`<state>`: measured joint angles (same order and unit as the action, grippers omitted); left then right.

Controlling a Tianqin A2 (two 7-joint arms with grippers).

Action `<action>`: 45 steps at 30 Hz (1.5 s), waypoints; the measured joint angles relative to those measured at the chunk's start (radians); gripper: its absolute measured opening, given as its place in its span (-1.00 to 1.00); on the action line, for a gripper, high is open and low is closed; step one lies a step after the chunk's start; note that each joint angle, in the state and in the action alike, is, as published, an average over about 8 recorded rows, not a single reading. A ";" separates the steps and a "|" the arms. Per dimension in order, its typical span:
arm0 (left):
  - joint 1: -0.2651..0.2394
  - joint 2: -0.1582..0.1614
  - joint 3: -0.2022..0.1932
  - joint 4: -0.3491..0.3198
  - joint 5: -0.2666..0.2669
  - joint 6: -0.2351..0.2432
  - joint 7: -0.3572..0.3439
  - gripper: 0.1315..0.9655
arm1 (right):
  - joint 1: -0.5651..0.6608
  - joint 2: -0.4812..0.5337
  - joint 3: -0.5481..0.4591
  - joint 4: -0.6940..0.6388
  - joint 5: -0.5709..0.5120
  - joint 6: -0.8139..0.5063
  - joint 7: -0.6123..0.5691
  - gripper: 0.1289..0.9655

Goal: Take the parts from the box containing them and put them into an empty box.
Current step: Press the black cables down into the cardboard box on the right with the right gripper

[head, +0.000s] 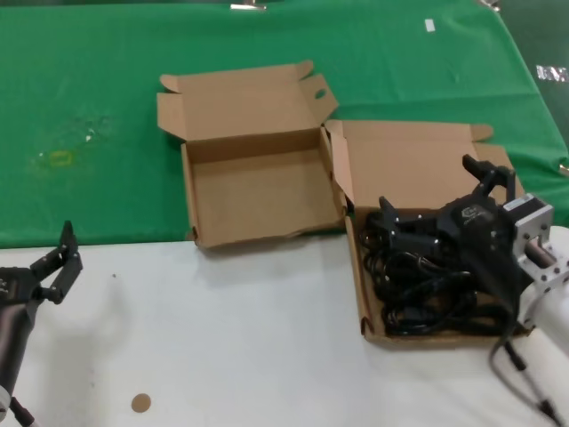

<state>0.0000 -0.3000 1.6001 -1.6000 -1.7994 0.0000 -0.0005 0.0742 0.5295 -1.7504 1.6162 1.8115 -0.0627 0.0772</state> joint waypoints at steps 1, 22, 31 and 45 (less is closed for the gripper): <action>0.000 0.000 0.000 0.000 0.000 0.000 0.000 0.52 | 0.008 0.026 -0.008 0.000 -0.003 -0.014 0.011 1.00; 0.000 0.000 0.000 0.000 0.000 0.000 0.000 -0.58 | 0.437 0.416 -0.159 -0.139 -0.123 -0.748 -0.019 1.00; 0.000 0.000 0.000 0.000 0.000 0.000 0.000 -0.78 | 0.659 0.430 -0.255 -0.209 -0.222 -1.060 -0.122 1.00; 0.000 0.000 0.000 0.000 0.000 0.000 0.000 -0.95 | 0.763 0.375 -0.333 -0.326 -0.359 -1.208 -0.251 1.00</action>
<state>0.0000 -0.3000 1.6001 -1.6000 -1.7996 0.0000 -0.0004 0.8367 0.9049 -2.0831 1.2899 1.4522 -1.2704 -0.1736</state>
